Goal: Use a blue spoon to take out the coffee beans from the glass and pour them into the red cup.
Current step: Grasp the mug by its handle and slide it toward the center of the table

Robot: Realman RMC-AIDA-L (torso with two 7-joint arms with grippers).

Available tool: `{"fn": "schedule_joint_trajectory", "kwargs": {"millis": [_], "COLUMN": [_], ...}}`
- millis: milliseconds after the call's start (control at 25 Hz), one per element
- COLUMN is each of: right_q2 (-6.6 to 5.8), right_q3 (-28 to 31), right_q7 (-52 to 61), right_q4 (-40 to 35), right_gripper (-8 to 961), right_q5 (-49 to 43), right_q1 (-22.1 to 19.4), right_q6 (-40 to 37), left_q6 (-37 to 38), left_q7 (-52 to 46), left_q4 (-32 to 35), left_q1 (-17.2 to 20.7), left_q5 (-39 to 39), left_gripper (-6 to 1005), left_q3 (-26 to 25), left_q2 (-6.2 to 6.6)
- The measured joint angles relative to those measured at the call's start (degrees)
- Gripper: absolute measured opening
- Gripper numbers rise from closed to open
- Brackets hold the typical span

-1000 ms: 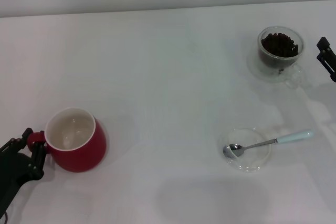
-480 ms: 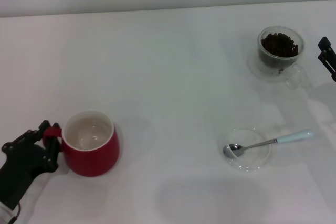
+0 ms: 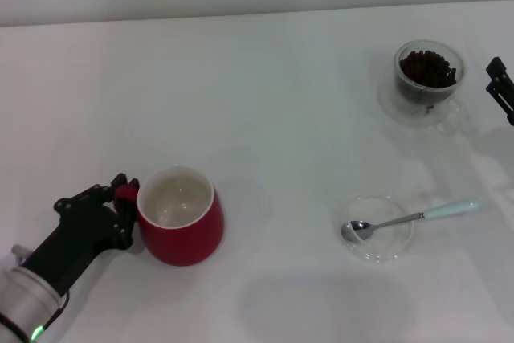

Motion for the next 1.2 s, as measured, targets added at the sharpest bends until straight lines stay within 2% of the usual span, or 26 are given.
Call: {"fn": "schedule_joint_trajectory", "kwargs": {"millis": [400, 600, 840, 1200], "right_q2": [0.0, 0.0, 0.0, 0.0], "right_q3": [0.02, 0.1, 0.27, 0.12], "right_q7": [0.18, 0.18, 0.17, 0.03], "right_q4": [-0.18, -0.33, -0.37, -0.43], "right_gripper": [872, 872, 871, 871], "right_q5": [0.0, 0.0, 0.0, 0.0], "right_q1": [0.38, 0.49, 0.52, 0.6], "right_q6": [0.02, 0.03, 0.0, -0.32], "left_q6": [1.89, 5.77, 9.37, 10.81], "left_q7": [0.0, 0.0, 0.0, 0.0], "left_q4": [-0.68, -1.61, -2.75, -4.15], "left_q1": [-3.73, -6.02, -7.51, -9.91], "left_q5": [0.41, 3.62, 4.91, 5.08], "left_gripper": [140, 139, 132, 120], "left_q3": [0.12, 0.15, 0.12, 0.11], "left_q2": [0.01, 0.01, -0.01, -0.04]}}
